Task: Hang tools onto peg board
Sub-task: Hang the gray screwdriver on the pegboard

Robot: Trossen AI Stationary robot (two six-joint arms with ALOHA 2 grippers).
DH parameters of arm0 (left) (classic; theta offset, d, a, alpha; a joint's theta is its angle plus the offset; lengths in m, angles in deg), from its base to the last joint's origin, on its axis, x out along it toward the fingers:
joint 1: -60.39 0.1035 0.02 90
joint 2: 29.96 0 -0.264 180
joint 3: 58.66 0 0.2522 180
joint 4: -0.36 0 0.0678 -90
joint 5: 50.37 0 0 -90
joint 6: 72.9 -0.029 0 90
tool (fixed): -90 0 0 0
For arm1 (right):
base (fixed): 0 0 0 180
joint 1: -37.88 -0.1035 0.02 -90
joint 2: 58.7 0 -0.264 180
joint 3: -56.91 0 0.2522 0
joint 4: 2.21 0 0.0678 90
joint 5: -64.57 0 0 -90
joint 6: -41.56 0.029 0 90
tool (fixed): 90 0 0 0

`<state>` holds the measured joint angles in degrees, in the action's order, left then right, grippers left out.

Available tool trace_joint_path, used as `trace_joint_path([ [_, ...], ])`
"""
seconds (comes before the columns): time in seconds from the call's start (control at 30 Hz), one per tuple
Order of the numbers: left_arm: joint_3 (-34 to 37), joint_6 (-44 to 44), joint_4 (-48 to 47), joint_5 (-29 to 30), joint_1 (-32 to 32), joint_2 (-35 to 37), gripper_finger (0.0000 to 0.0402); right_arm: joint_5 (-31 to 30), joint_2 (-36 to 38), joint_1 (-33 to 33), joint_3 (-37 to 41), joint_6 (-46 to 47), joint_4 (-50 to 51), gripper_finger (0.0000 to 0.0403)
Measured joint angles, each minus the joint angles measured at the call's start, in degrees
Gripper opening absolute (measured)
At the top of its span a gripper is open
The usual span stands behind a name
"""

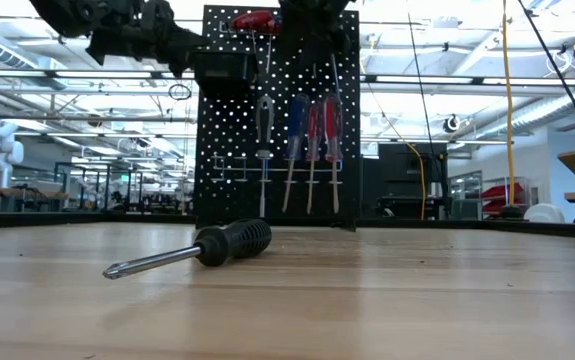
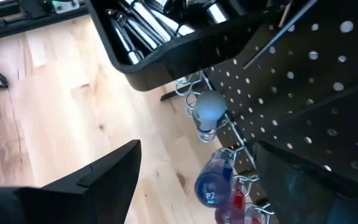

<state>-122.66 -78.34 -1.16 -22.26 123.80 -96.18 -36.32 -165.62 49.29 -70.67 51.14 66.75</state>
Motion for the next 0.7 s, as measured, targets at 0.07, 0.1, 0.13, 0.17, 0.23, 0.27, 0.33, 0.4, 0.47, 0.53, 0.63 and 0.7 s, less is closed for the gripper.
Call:
trace_joint_path([
  [0.07, 0.0, 0.0, -2.1, 0.1, 0.0, 1.4, 0.0235, -0.1, 0.0, -0.3, 0.0, -0.2, 0.0, 0.0300],
  [0.1, 0.0, -0.2, -3.5, 0.4, 0.0, 2.2, 0.0235, -0.1, 0.0, -0.3, 0.0, -0.2, 0.2, 0.0300],
  [0.13, 0.0, -1.3, -5.3, 1.1, 0.0, 3.1, 0.0235, -0.1, 0.0, -0.4, 0.0, -0.1, 0.6, 0.0300],
  [0.17, 0.0, -2.8, -7.5, 2.8, 0.0, 4.2, 0.0235, -0.2, 0.0, -0.4, 0.0, -0.1, 1.2, 0.0300],
  [0.23, 0.0, -6.6, -12.6, 9.9, 0.0, 6.7, 0.0235, -1.7, 0.0, -0.6, 0.0, 0.1, 2.2, 0.0300],
  [0.27, 0.0, -8.2, -14.9, 14.4, 0.0, 7.9, 0.0235, -2.7, 0.0, -0.7, 0.0, 0.1, 2.7, 0.0300],
  [0.33, 0.0, -10.5, -18.1, 21.0, 0.0, 10.1, 0.0235, -4.3, 0.1, -1.0, 0.0, -0.1, 3.1, 0.0300],
  [0.4, 0.0, -11.4, -19.4, 23.7, 0.0, 11.7, 0.0235, -4.9, 0.2, -1.0, 0.0, -0.4, 3.3, 0.0300],
  [0.47, 0.0, -11.2, -20.7, 24.6, 0.0, 13.3, 0.0235, -5.3, 0.4, -1.1, 0.0, -0.4, 3.5, 0.0300],
  [0.53, 0.0, -10.3, -22.1, 24.6, 0.0, 15.2, 0.0235, -5.3, 0.4, -1.4, 0.0, -0.4, 4.6, 0.0300],
  [0.63, 0.0, -9.4, -25.7, 24.6, -0.6, 18.3, 0.0235, -5.4, 0.4, -2.4, 0.0, 0.3, 6.6, 0.0300],
  [0.7, 0.0, -9.2, -28.7, 24.7, -1.4, 20.5, 0.0235, -5.3, 0.4, -3.8, 0.0, 1.2, 9.4, 0.0300],
])
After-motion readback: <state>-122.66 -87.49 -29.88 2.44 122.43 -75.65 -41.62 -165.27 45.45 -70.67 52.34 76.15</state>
